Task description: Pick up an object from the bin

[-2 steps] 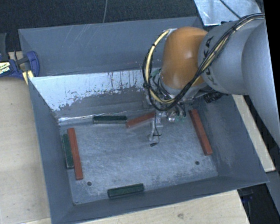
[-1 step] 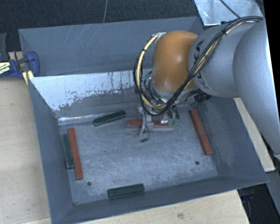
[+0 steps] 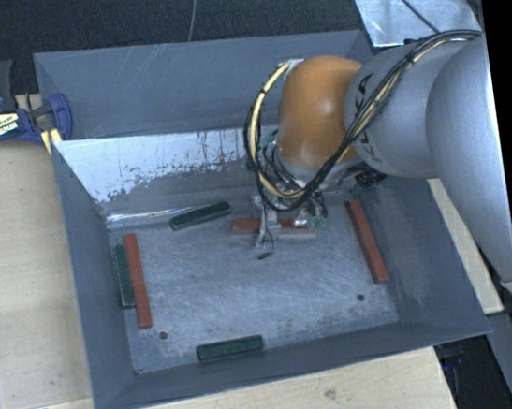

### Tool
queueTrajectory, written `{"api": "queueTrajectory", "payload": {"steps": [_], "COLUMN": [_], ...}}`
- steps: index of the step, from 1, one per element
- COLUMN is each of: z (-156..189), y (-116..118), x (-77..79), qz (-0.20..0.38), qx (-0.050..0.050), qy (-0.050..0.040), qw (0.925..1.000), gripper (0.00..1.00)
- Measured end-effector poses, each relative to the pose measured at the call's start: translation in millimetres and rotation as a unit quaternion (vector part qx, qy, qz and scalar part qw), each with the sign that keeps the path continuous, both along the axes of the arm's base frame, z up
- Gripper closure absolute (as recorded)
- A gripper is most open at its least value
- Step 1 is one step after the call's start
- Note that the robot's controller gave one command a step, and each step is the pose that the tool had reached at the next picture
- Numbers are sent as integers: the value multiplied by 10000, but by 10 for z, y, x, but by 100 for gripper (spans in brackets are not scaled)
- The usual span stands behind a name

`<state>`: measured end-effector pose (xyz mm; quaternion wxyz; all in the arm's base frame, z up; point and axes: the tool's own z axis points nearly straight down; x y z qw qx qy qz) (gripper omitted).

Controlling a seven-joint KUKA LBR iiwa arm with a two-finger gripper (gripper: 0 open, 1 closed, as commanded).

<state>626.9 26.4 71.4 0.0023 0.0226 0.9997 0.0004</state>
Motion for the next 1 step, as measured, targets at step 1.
{"api": "queueTrajectory", "payload": {"steps": [1], "z": [1467], "y": [69], "x": [-501], "qz": [-258], "qx": [-1], "qy": [4], "qw": [9997], "gripper": [100]}}
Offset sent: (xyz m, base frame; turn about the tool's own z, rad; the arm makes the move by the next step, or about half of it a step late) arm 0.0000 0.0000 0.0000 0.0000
